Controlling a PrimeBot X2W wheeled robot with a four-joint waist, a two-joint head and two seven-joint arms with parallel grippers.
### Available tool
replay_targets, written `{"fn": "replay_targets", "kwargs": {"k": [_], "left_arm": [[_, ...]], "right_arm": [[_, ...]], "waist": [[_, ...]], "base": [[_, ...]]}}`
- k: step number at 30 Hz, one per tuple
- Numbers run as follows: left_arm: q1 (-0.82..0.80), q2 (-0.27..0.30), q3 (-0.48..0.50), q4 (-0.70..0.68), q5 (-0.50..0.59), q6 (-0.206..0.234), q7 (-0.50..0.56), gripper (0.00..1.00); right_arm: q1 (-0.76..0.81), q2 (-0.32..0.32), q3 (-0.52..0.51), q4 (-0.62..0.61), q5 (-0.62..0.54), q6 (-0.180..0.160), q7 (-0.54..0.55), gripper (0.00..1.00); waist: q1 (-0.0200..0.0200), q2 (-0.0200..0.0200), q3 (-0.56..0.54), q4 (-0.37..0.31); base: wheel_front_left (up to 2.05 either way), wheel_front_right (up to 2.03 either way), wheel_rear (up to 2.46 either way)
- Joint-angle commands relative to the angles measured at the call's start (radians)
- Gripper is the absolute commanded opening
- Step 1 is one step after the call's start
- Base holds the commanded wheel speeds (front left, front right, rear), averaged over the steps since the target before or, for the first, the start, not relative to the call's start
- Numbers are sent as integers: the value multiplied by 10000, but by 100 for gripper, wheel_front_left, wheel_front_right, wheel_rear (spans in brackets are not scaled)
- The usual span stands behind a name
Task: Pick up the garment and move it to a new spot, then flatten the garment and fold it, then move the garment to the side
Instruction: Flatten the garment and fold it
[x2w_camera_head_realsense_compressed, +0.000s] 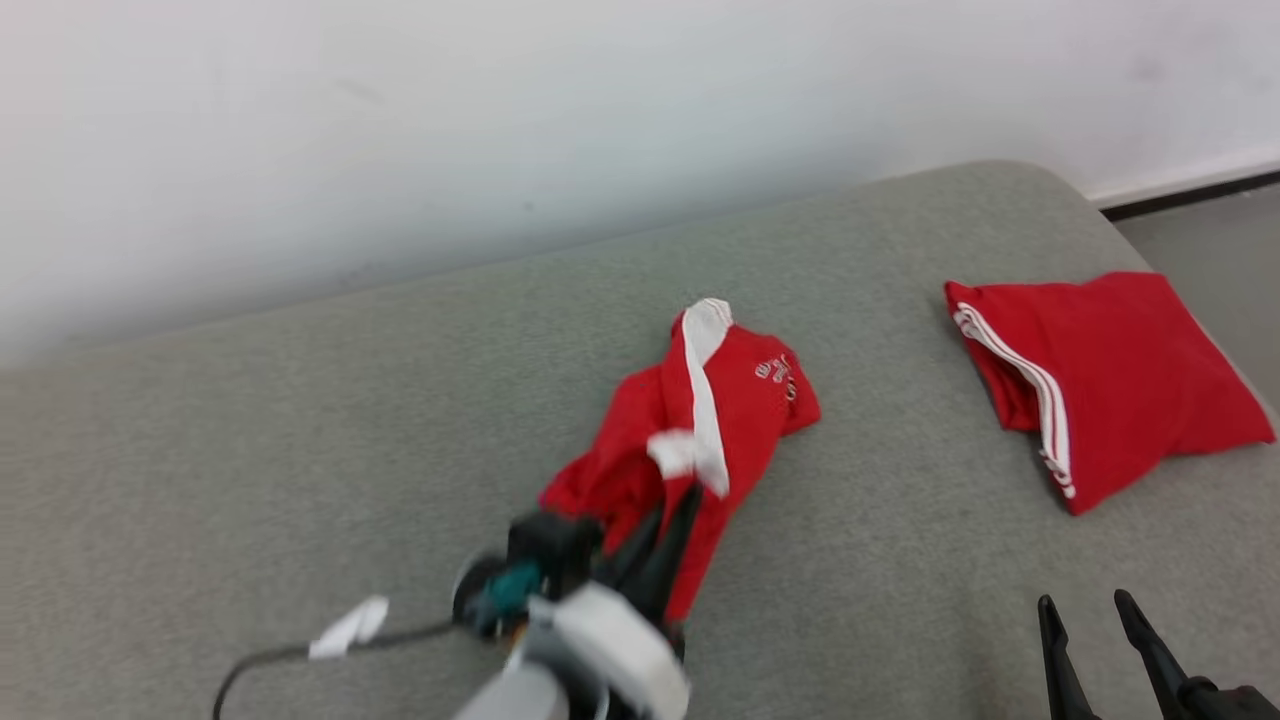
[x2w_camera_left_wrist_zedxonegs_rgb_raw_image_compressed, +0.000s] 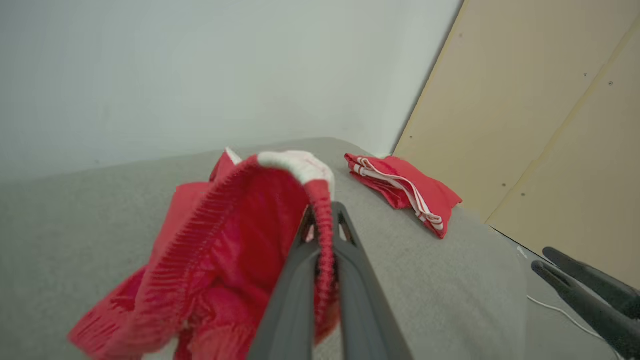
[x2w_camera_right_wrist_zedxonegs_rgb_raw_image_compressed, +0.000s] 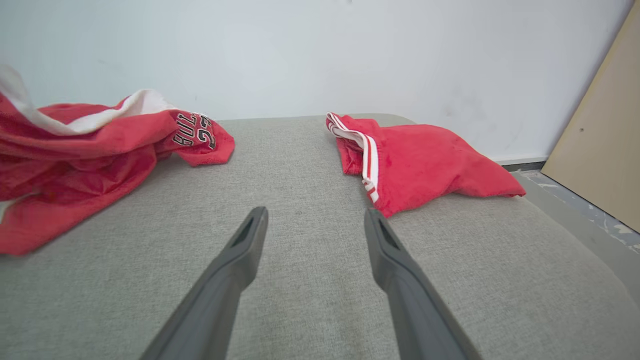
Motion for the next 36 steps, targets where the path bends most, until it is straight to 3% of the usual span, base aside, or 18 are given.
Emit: {"fn": "replay_targets", "kwargs": {"k": [1,11,21,24,26,28,31,36], "left_arm": [[416,166,-4,-139,-97,5,10,0],[3857,1160,446,-1151,-711,322,-177,0],[5079,1508,2208,-1504,-284,279,-179,0],[5304,1491,2513,-1375,-176,92,-181,0],[5407,1465,2725,-1341,-75,27,-181,41],[5573,1474,2891,-1249,12,-25,-182,100],[5769,1525,3165,-1107,-25,-60,-182,100],[6066,1867,3637,-897,-231,251,-49,100]], "right_arm": [[61,-67,-4,19,-45,-28,8,100],[545,-200,-257,109,-71,-28,8,100],[761,-162,-208,153,-119,-28,8,100],[762,-152,-190,150,-96,-28,8,100],[781,-146,-183,159,-83,-28,8,100],[809,-145,-206,170,-68,-28,8,100],[823,-128,-222,190,-58,-28,8,100],[842,-107,-251,199,-54,-28,8,100]], "waist": [[0,0,-165,262],[0,0,-630,1138],[0,0,-812,1585],[0,0,-796,1625],[0,0,-779,1641],[0,0,-772,1643],[0,0,-778,1610],[0,0,-812,1548]], "base": [[0,0,0],[0,0,0],[0,0,0],[0,0,0],[0,0,0],[0,0,0],[0,0,0],[0,0,0]]}}
